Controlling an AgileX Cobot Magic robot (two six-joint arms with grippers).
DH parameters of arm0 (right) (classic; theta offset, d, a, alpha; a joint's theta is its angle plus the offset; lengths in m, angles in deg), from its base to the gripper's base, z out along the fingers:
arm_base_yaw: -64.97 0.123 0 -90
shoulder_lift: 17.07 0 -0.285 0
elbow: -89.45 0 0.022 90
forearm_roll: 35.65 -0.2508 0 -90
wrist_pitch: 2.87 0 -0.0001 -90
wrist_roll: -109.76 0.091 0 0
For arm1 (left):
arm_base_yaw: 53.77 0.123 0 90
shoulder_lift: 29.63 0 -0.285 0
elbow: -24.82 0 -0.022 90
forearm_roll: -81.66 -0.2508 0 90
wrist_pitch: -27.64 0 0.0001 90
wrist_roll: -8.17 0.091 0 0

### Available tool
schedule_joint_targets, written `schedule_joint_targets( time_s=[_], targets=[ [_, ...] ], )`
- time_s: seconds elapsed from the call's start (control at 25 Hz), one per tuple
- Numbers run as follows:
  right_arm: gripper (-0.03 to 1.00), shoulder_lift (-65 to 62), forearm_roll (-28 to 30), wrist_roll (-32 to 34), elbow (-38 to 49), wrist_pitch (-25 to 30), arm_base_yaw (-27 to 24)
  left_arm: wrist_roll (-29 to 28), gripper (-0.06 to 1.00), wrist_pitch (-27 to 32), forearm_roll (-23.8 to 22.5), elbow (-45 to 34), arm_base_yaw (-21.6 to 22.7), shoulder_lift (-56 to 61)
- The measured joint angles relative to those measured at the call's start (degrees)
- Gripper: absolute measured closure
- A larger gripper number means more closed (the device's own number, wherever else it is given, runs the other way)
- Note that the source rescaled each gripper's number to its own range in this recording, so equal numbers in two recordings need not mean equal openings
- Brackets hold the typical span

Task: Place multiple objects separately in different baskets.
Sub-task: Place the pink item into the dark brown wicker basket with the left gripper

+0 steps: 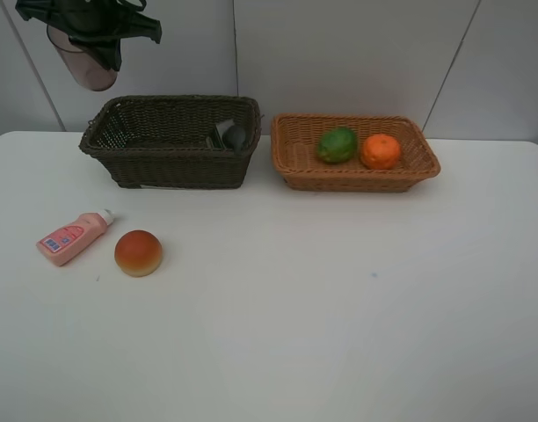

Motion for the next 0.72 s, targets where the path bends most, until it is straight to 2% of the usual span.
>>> schedule_joint_targets(
  time_s=[0.12, 0.32, 0.48, 0.72],
  targets=[
    [0.15, 0.0, 0.0, 0.0, 0.0, 0.0, 0.0, -0.3, 0.94, -5.1, 0.7, -2.8, 0.4, 0.0],
    [0.15, 0.0, 0.0, 0.0, 0.0, 0.0, 0.0, -0.3, 0.94, -15.8, 6.7, -9.2, 0.4, 0.0],
    [0.15, 0.0, 0.0, 0.0, 0.0, 0.0, 0.0, -0.3, 0.94, -24.0, 8.3, -13.7, 0.4, -0.1],
    [0.15, 0.0, 0.0, 0.0, 0.0, 0.0, 0.0, -0.3, 0.94, -28.9, 8.4, -14.8, 0.4, -3.7]
  ],
)
